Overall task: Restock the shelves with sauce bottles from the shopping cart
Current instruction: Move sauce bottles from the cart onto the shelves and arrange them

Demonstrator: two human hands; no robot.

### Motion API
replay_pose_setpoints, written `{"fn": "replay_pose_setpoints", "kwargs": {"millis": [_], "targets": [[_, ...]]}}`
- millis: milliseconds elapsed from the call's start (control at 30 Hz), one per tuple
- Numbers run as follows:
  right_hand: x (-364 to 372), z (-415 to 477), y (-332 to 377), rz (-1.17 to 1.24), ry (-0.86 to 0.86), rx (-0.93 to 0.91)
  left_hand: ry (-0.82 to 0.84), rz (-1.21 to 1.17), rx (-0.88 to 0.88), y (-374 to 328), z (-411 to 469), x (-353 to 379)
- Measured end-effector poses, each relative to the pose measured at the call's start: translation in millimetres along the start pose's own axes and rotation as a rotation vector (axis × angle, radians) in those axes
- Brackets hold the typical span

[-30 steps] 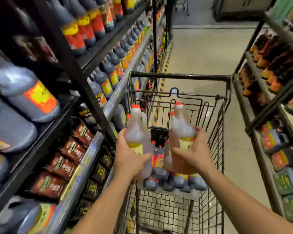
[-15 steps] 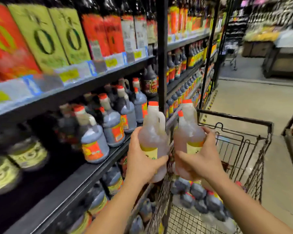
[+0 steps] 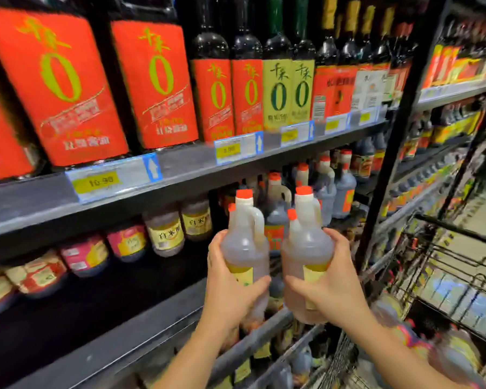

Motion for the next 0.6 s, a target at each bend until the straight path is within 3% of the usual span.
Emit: {"fn": "replay_pose_setpoints", "kwargs": {"millis": [300,600], "targets": [[85.8,19.7,16.3,0.044,0.157,-0.107,-0.161,0.133,-0.198,44.6,1.6,-64.6],[155.7,61.6,8.9,-0.004,0.184,-0.071,-0.285,0.135,-0.237,78.6,13.6,-75.9]]}}
Point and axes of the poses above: each hand's wrist, its own z-axis towards the middle knuckle, its own x-axis out of the palm, y = z × x, the point moved 3 cm from there along z, towards the middle knuckle, and after that the axes turned 7 degrees about x, right-handed, at the moved point
